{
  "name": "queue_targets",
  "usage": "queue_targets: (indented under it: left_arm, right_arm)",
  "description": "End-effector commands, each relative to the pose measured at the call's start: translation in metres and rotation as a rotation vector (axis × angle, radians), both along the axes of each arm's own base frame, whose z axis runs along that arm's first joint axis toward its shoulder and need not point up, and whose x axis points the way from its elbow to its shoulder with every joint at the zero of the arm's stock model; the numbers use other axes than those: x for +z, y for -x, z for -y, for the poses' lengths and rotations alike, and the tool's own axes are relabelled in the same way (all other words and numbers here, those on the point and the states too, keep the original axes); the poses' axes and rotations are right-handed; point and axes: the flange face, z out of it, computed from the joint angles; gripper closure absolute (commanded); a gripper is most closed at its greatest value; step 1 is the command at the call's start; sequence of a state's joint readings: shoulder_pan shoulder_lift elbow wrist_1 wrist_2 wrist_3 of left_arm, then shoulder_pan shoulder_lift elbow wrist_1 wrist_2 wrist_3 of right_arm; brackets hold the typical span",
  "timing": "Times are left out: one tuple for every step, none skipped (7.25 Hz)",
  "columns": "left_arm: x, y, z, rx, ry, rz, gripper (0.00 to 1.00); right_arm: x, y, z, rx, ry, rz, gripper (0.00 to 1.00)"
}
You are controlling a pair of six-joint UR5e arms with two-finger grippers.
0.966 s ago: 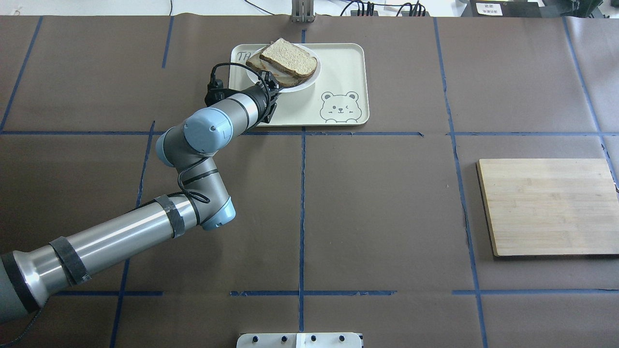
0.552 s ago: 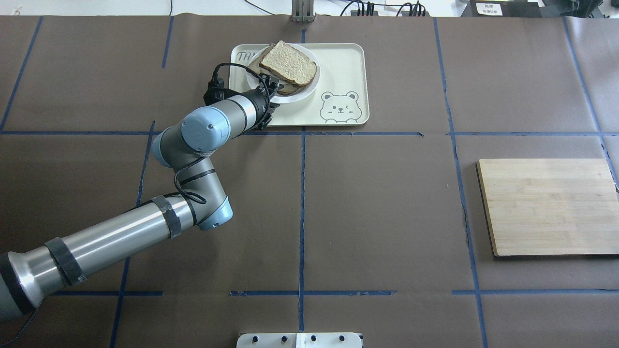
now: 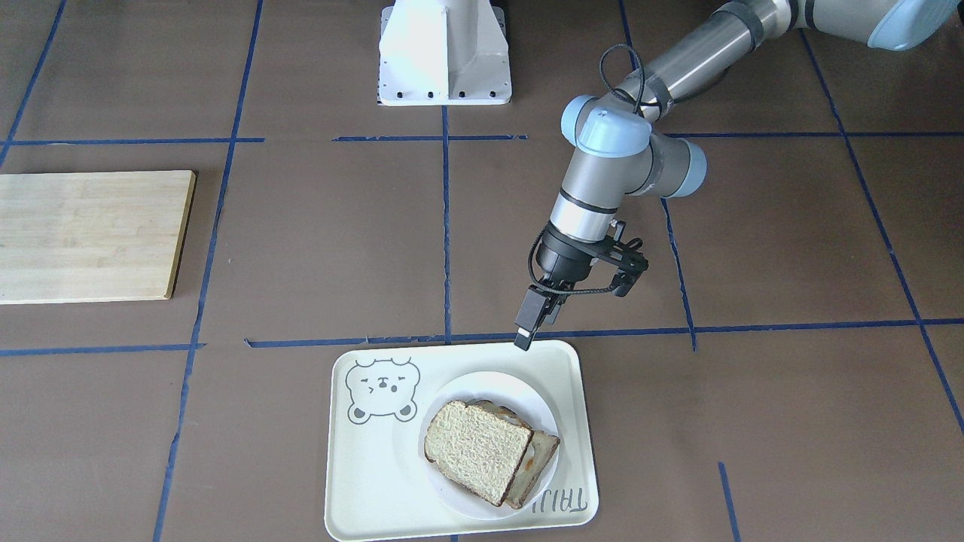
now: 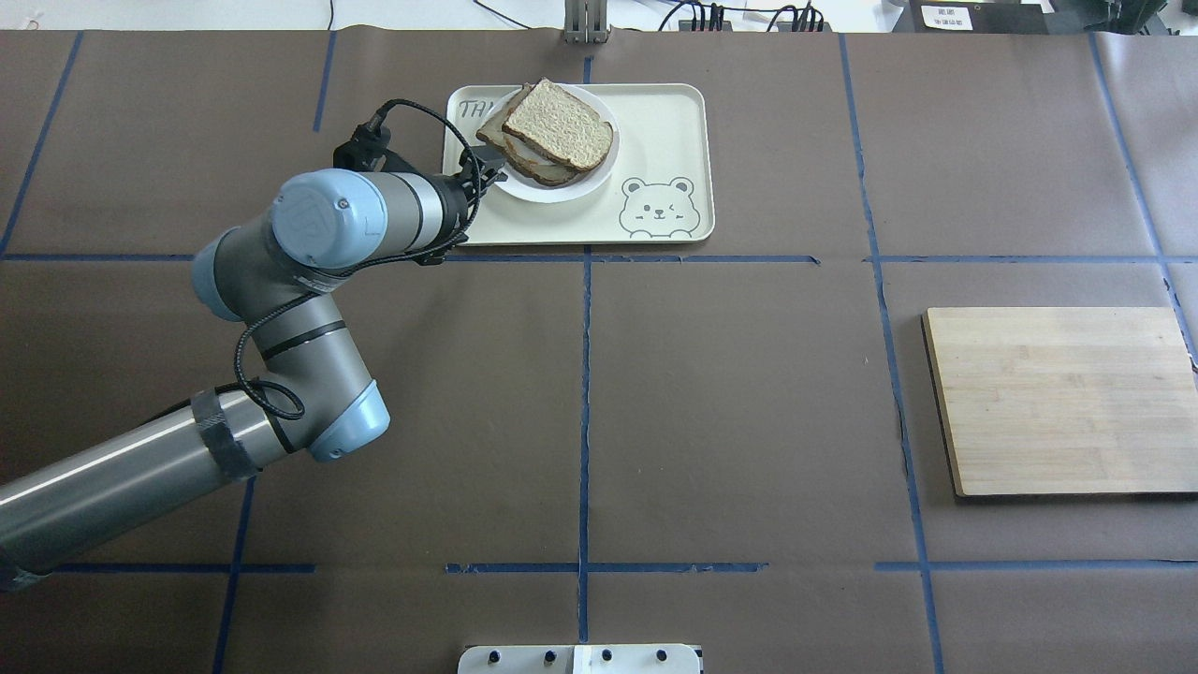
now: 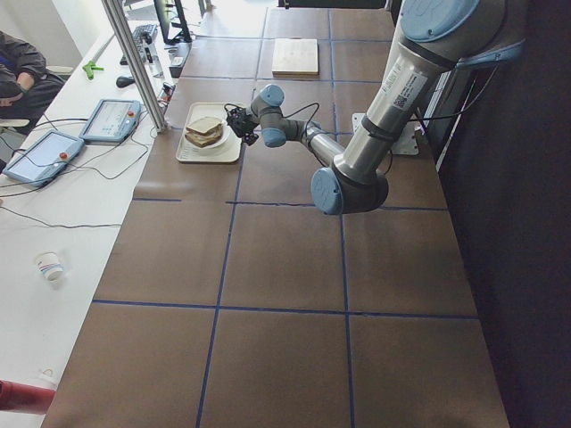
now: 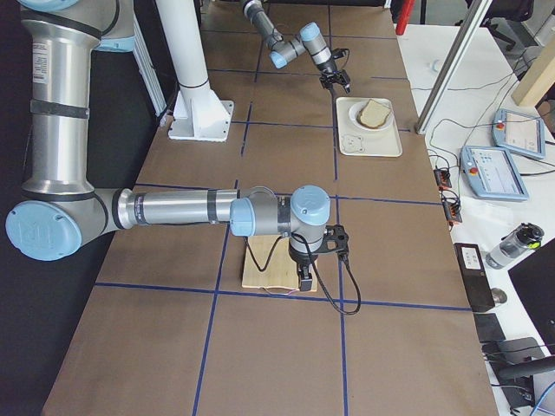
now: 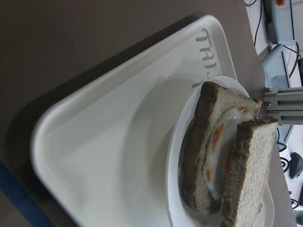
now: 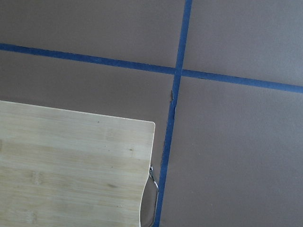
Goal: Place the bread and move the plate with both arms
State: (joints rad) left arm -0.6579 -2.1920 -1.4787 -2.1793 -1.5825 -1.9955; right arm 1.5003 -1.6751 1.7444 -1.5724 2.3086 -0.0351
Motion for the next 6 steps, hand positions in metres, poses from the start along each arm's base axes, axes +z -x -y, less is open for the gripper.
queue_targets:
  left_arm:
    - [0.001,0.111,-0.005,0.205,-0.076,0.267,0.0]
    - [0.027,0.167,-0.003,0.298,-0.109,0.352,0.0]
    - [0.066,0.223,0.001,0.402,-0.155,0.439,0.0]
    - [0.115,0.292,0.007,0.516,-0.21,0.517,0.0]
    - [0.167,0.359,0.009,0.621,-0.253,0.615,0.0]
    - [0.202,0.405,0.01,0.762,-0.288,0.716,0.0]
  right_arm:
    - [0.0,0.0,0.0,0.0,0.0,0.0,0.0]
    - [0.002,0.0,-0.001,0.001,0.004,-0.003,0.0]
    - [0.008,-0.006,-0.003,0.015,0.018,-0.003,0.0]
    - [0.013,-0.018,-0.005,0.034,0.021,0.0,0.0]
    - [0.006,-0.028,-0.004,0.055,0.007,0.007,0.0]
    - [0.009,-0.028,-0.004,0.057,0.013,0.005,0.0]
